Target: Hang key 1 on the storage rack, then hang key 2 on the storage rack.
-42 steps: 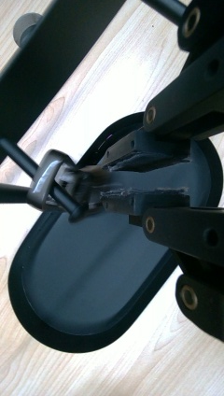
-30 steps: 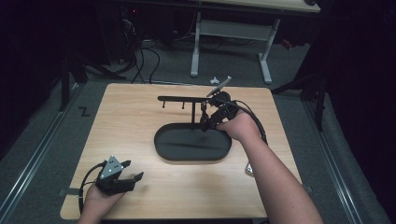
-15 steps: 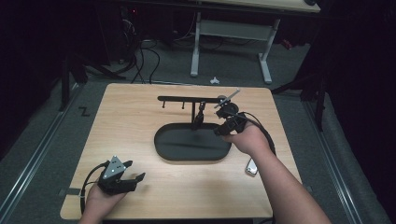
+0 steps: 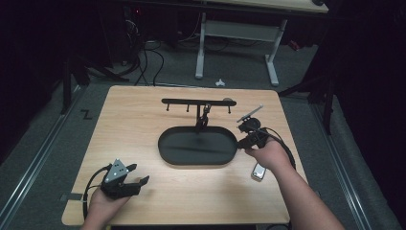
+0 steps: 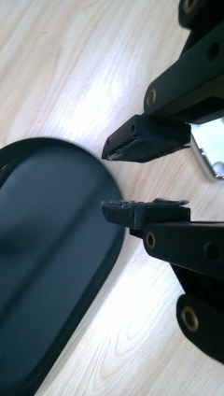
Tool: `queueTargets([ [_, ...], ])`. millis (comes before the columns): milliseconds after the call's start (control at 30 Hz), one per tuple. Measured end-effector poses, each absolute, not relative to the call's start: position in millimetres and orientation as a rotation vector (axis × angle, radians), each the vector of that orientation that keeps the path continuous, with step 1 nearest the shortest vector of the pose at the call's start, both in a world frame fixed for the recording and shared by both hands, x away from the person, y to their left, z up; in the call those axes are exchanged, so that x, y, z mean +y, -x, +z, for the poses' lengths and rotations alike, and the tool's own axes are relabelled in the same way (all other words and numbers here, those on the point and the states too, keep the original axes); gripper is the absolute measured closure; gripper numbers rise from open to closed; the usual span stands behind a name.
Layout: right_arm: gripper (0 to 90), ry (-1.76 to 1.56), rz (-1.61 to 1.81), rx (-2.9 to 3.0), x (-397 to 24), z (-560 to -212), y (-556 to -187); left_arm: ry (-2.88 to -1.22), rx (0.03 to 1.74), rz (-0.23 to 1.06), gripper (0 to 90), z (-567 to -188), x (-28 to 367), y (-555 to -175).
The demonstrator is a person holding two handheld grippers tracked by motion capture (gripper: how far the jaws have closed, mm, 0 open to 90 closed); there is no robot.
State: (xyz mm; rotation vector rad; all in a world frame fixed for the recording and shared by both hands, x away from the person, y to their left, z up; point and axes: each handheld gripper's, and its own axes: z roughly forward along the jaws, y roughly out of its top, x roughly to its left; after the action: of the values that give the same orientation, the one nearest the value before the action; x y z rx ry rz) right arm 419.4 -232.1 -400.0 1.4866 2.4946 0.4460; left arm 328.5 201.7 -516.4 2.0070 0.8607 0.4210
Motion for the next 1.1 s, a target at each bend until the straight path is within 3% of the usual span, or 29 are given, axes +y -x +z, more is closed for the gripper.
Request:
queueTargets([
  [467,61.7,-1.558,0.405,2.453,-274.6,-413.1,-411.4,-2.024,0.871,0.399,30.8,-520.9,197.1,-328.8],
  [833,52.5,-1.643,0.269,2.455,-304.7,-452.3,-412.2,-2.02,0.872,0.416,30.9,-518.0,200.5,-325.8],
  [1100,56.1,-1.71,0.257,2.458,-314.2,-474.0,-430.4,-2.035,0.879,0.422,30.8,-519.5,200.1,-323.5],
])
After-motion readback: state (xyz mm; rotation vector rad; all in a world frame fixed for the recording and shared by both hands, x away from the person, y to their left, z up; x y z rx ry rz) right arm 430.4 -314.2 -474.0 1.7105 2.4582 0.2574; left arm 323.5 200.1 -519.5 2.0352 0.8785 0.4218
